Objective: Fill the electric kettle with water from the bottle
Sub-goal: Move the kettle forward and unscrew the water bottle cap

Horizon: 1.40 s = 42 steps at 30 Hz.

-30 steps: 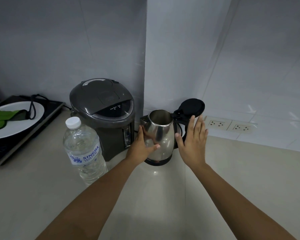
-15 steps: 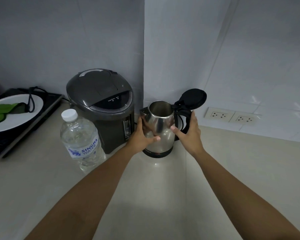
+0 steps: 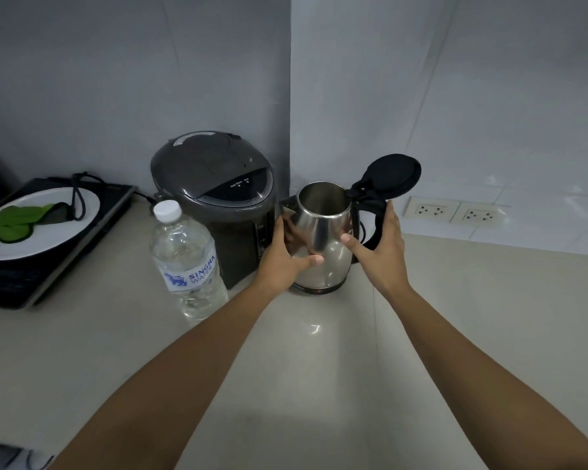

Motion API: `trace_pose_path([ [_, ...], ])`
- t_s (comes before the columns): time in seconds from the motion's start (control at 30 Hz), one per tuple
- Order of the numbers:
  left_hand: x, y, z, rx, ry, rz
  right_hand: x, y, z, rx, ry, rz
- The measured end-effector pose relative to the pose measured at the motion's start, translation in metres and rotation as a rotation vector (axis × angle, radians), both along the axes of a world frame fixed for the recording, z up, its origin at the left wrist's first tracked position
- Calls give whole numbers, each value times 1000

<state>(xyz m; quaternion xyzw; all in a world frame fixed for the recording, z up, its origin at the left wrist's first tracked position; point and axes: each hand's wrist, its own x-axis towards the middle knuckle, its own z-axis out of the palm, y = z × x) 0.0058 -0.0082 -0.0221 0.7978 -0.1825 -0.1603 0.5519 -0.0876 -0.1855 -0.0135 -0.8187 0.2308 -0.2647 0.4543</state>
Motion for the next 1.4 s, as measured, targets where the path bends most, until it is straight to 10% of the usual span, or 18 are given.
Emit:
trace_pose_path([
  [1.4, -136, 87, -44, 157, -43, -98, -145, 90, -38, -45, 196, -22],
])
